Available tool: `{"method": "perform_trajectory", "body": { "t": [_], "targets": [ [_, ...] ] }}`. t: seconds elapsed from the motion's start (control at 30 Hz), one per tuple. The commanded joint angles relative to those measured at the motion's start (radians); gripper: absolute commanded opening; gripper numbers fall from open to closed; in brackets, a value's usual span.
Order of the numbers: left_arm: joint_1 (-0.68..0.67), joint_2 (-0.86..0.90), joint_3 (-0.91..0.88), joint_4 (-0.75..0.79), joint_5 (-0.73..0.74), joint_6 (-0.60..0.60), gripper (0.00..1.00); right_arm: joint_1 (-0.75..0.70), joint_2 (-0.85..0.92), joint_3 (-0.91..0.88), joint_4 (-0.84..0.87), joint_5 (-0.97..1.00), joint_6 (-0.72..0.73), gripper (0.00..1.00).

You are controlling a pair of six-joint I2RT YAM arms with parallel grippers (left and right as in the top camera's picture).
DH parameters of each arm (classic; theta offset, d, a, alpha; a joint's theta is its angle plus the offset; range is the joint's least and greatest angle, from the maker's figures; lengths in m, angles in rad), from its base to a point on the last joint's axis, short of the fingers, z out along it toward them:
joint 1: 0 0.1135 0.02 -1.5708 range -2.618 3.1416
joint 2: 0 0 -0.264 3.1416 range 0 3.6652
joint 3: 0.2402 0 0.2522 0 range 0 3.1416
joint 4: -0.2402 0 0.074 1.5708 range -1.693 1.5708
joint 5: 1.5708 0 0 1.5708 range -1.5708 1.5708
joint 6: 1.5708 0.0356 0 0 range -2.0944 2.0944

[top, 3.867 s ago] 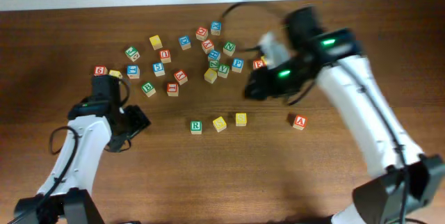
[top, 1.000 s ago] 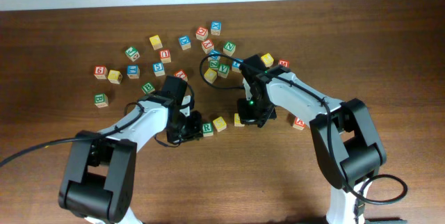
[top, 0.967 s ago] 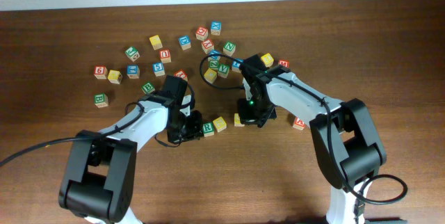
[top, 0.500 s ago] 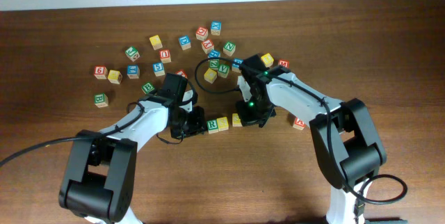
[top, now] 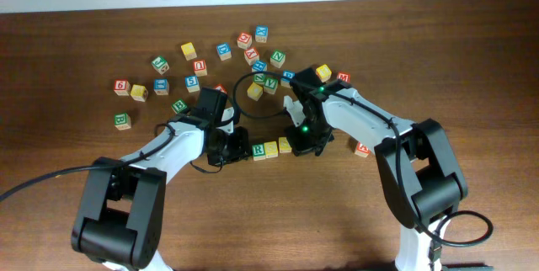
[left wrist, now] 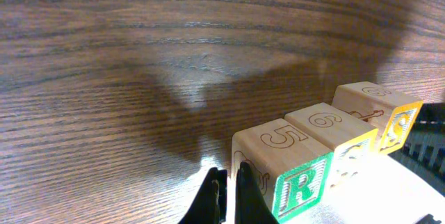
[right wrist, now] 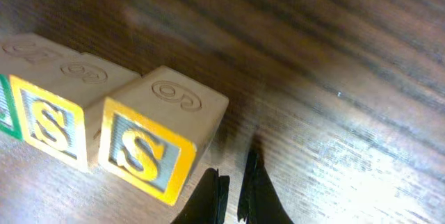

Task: Spell out RSS
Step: 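Hold the row between both grippers, pressing the ends inward to square it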

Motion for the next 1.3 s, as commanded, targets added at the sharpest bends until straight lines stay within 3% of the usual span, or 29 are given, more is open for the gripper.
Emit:
{"method": "perform_trajectory", "body": {
  "t": [0.0, 0.07, 0.3, 0.47, 0.93, 1.0, 1.13, 1.27],
  "targets": [
    [-0.006, 0.013, -0.007, 0.005, 0.014, 0.002, 0.0, 0.006, 0.024, -0.022, 0.004, 0.031, 0.034, 0.04],
    [-0.006, 0.013, -0.007, 0.006, 0.014, 0.002, 0.0, -0.008, 0.024, -0.022, 0.051, 0.128, 0.141, 0.04],
    [-0.006, 0.013, -0.007, 0.006, 0.014, 0.002, 0.0, -0.01, 0.024, -0.022, 0.263, 0.08, 0.216, 0.04],
    [-0.006, 0.013, -0.007, 0.013, 0.014, 0.002, 0.0, -0.009, 0.024, -0.022, 0.238, -0.049, 0.212, 0.04],
    [-0.026, 0.013, -0.007, 0.032, 0.013, -0.019, 0.0, -0.013, 0.024, -0.019, 0.205, -0.014, 0.216, 0.04],
    [-0.026, 0.013, -0.007, 0.032, 0.01, -0.019, 0.0, -0.034, 0.024, 0.026, 0.149, 0.014, 0.24, 0.04],
    [-0.026, 0.013, -0.007, 0.04, 0.01, -0.019, 0.0, -0.123, 0.024, 0.127, -0.126, 0.067, 0.298, 0.04],
    [-0.026, 0.013, -0.007, 0.051, 0.01, -0.019, 0.0, -0.081, 0.024, 0.093, -0.17, 0.06, 0.307, 0.04]
  ]
}}
